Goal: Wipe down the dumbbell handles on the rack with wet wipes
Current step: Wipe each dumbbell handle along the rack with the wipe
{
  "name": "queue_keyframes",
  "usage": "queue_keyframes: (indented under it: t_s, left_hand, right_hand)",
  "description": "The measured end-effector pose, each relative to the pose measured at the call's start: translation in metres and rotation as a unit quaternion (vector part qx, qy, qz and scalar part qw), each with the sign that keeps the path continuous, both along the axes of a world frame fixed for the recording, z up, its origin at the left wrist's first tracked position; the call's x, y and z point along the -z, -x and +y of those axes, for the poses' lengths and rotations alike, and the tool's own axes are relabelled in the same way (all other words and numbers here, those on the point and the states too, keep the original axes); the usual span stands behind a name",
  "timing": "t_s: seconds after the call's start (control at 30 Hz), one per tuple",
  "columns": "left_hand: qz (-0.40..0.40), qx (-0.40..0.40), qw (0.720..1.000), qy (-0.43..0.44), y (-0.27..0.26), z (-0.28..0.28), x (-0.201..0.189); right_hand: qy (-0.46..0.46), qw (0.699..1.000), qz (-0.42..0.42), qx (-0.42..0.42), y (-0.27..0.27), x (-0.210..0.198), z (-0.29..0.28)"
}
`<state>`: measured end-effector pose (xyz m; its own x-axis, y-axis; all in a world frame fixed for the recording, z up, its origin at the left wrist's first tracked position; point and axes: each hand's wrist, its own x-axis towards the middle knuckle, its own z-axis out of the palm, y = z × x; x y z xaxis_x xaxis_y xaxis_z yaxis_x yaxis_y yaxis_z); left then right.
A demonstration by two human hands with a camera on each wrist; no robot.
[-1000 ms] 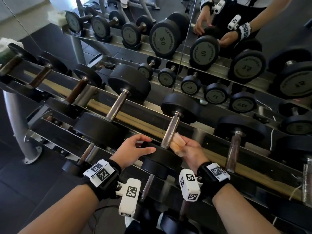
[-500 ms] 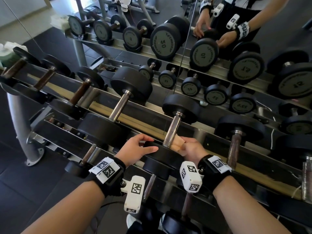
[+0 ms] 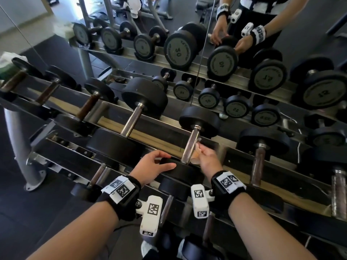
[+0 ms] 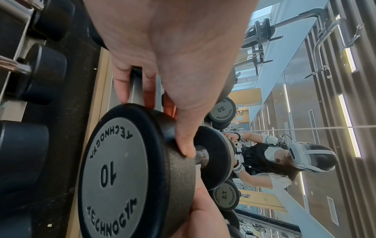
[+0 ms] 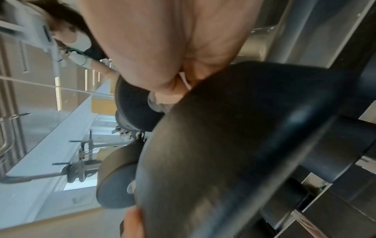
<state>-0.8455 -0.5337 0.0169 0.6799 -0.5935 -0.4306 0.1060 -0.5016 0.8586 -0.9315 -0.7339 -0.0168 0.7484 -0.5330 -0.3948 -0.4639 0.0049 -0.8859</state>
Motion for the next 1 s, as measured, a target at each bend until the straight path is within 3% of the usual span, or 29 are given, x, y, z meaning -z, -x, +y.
queue_keyframes:
  t_s: [0.13,0.3,0.37,0.57,0.7,0.8,0.87,1.0]
  left_hand:
    - [0.001,0.01,1.0,-0.001,-0.002,0.0,0.0]
    - [-0.003,0.017,1.0,-0.004,-0.003,0.001,0.0]
    - [-0.004,0.016,1.0,-0.003,-0.003,0.001,0.001]
    - [-0.013,0.017,1.0,0.008,-0.003,0.002,0.005]
    - [-0.001,0.013,1.0,0.026,-0.002,0.001,0.002]
    - [0.005,0.006,0.999,0.033,-0.001,0.001,0.001]
    - [-0.003,0.006,1.0,0.026,0.0,0.002,0.002]
    - [-0.012,0.002,1.0,0.018,-0.001,0.002,0.006]
  right_hand:
    - [0.021,0.996,0.026,-0.079,0.02,-0.016,-0.001]
    - [0.084,0.996,0.006,-0.006,-0.001,-0.044,-0.025]
    - [0.116,0.993,0.019,-0.015,-0.01,-0.042,-0.025]
    - [0.139,0.983,0.035,-0.116,0.015,-0.023,0.004]
    - [0.117,0.968,0.083,-0.204,0.028,-0.032,-0.001]
    - [0.082,0.987,0.043,-0.135,0.019,-0.052,-0.015]
    - [0.116,0.99,0.015,-0.079,0.008,-0.057,-0.025]
    - [0.158,0.981,0.038,-0.104,-0.009,-0.042,-0.022]
